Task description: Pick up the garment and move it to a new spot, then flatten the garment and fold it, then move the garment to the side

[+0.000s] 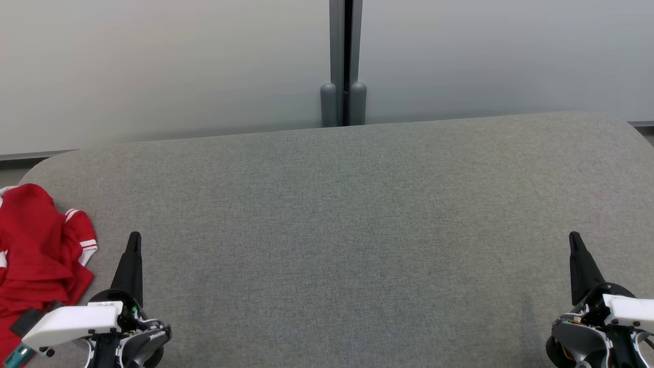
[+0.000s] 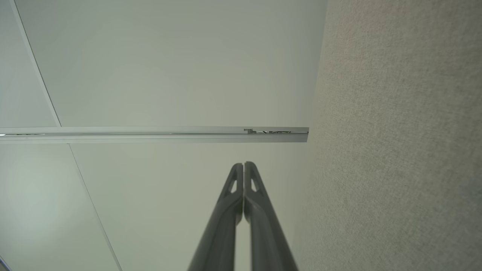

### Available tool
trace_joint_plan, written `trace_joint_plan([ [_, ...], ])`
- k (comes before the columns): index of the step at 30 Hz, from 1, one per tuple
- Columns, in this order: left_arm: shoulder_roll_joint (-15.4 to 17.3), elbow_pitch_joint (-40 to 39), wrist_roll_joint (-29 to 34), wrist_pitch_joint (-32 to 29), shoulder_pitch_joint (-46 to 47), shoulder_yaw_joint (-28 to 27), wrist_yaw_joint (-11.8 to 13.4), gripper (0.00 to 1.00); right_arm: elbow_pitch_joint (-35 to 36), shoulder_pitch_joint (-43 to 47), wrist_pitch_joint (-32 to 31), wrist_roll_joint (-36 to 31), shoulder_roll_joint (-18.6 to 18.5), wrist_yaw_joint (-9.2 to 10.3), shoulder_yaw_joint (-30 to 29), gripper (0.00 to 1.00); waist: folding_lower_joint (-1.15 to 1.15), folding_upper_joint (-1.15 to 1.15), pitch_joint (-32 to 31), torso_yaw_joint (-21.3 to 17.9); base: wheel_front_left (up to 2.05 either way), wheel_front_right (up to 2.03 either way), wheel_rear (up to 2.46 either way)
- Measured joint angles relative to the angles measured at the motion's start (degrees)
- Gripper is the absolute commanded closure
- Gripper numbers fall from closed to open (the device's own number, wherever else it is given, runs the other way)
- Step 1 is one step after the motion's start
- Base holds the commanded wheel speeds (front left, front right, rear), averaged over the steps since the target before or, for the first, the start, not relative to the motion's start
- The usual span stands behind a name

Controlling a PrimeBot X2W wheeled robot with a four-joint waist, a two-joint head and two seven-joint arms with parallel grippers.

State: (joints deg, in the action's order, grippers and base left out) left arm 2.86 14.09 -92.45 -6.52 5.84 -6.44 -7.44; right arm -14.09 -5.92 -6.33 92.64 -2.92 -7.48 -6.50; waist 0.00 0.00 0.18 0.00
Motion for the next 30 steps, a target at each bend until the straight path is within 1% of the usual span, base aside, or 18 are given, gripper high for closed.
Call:
trace_joint_plan([
  [13, 0.00, 0.00, 0.00, 0.00, 0.01, -0.01, 0.00, 1.00, 0.00, 0.00, -0.04, -0.01, 0.01, 0.00, -0.01, 1.00, 0.00, 0.00, 0.00, 0.00, 0.00, 0.00, 0.00],
  [14, 0.00, 0.00, 0.00, 0.00, 0.01, -0.01, 0.00, 0.00, 0.00, 0.00, -0.04, -0.01, 0.01, 0.00, -0.02, 0.00, 0.00, 0.00, 0.00, 0.00, 0.00, 0.00, 0.00],
  [18, -0.55, 1.58, 0.00, 0.08, -1.93, 0.26, 0.04, 0.00, -1.51, 1.49, 0.02, 0.02, 0.51, 0.01, 0.02, 0.00, 0.00, 0.00, 0.00, -0.01, 0.00, 0.00, 0.00],
  [24, -0.58, 1.21, 0.30, 1.32, -1.85, 1.57, 0.12, 0.00, -0.81, 1.75, 1.07, -0.53, 0.55, 0.01, 0.51, 0.00, 0.00, 0.00, 0.03, 0.02, 0.00, 0.00, 0.00],
  [28, -0.27, 0.88, 1.60, 2.68, -1.54, 2.75, 0.12, 0.00, -0.12, 1.46, 2.40, -2.23, 0.11, 0.01, 1.51, 0.00, 0.00, 0.00, 0.04, 0.05, 0.00, 0.00, 0.00],
  [30, 0.16, 0.82, 3.50, 3.43, -1.05, 3.50, 0.12, 0.00, 0.11, 1.23, 3.10, -3.61, -0.33, 0.01, 1.93, 0.00, 0.00, 0.00, 0.04, 0.07, 0.00, 0.00, 0.00],
])
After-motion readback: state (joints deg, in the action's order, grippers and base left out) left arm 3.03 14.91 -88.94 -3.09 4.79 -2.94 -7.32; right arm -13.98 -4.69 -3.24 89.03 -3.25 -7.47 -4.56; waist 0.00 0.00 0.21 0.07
